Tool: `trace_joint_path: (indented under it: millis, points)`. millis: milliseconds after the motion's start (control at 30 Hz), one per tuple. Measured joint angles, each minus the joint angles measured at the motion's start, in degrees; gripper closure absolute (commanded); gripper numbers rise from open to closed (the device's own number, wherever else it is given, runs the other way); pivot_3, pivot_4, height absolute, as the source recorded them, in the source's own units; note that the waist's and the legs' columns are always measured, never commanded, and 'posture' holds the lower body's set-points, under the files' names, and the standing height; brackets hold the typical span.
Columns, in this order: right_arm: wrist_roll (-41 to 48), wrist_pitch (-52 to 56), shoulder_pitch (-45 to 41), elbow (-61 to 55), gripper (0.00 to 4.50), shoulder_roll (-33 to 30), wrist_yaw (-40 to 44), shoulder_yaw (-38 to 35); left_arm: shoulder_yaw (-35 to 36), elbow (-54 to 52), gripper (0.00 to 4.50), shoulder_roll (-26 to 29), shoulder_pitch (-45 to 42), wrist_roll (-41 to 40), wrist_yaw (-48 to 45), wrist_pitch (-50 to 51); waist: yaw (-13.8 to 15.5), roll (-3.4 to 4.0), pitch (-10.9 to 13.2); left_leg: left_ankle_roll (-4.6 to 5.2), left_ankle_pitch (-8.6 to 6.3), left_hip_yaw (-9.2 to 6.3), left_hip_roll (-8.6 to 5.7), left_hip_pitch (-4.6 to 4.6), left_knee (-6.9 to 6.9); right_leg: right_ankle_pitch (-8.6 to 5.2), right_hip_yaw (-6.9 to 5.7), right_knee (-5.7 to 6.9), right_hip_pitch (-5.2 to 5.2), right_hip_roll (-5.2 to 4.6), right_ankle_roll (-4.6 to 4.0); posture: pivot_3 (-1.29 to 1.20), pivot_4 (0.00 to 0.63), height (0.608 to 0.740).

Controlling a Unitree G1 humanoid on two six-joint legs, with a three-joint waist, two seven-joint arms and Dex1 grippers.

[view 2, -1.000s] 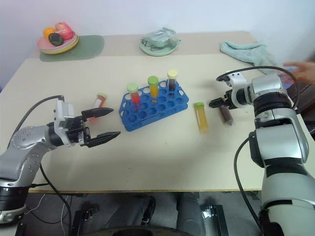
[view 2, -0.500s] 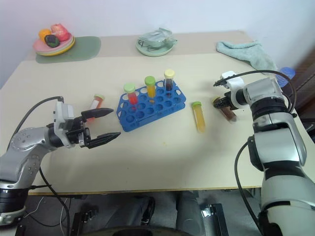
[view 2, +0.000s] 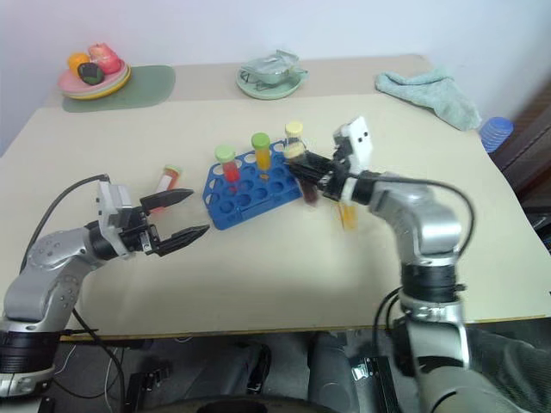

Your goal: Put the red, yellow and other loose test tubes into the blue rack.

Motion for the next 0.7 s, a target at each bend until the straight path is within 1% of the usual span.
trace_joint_path:
  millis: [33, 67, 100, 267, 467, 700]
  points:
    - [-1.0, -4.6, 0.0, 1.7, 3.72, 1.9, -1.6, 1.1, 0.0, 0.0, 0.11, 0.0, -0.2, 0.0, 0.1, 0.0, 0.0, 0.0, 0.0, -0.04, 0.03, -0.01, 0.02, 0.02, 0.0, 0.05, 0.0, 0.0, 0.0, 0.05, -0.04, 0.0, 0.15, 0.74]
    - [-1.6, -6.8, 0.0, 2.7, 3.72, 2.6, -2.3, 1.4, 0.0, 0.0, 0.11, 0.0, -0.3, 0.0, 0.2, 0.0, 0.0, 0.0, 0.0, -0.05, 0.04, 0.0, 0.02, 0.03, 0.0, 0.06, 0.0, 0.01, 0.01, 0.08, -0.05, 0.0, 0.15, 0.74]
    - [-3.2, -13.0, -0.3, 6.1, 3.72, 4.1, -3.9, 1.6, 0.0, 0.0, 0.11, 0.0, -0.4, 0.0, 0.3, 0.1, 0.0, -0.01, 0.0, -0.08, 0.06, 0.0, 0.03, 0.05, 0.0, 0.09, 0.0, 0.02, 0.02, 0.15, -0.08, 0.0, 0.15, 0.74]
    - [-6.0, -27.8, -1.5, 17.1, 3.72, 5.9, -7.3, 1.5, 0.2, -0.2, 0.11, 0.3, -0.6, 0.0, 1.3, 0.7, -0.3, 0.0, 0.0, -0.23, 0.14, 0.01, 0.31, 0.06, -0.02, 0.17, 0.07, -0.01, -0.02, 0.47, -0.22, 0.0, 0.15, 0.74]
    - [-6.2, -38.3, -4.8, 27.2, 3.72, 5.9, -8.9, -0.1, 1.4, -1.8, 0.11, 0.8, -0.4, -0.1, 2.7, 1.7, -1.4, 0.0, 0.0, -0.44, 0.26, 0.03, 0.52, 0.06, -0.13, 0.31, 0.11, -0.02, -0.11, 0.65, -0.45, 0.0, 0.15, 0.74]
    - [-5.2, -44.0, -6.4, 35.7, 3.72, 6.6, -8.7, -1.1, 2.4, -3.4, 0.11, 1.7, 0.7, -0.3, 3.6, 2.9, -1.8, 0.02, 0.0, -0.64, 0.37, 0.23, 0.71, 0.11, -0.17, 0.45, 0.5, 0.12, -0.25, 0.92, -0.65, 0.0, 0.15, 0.74]
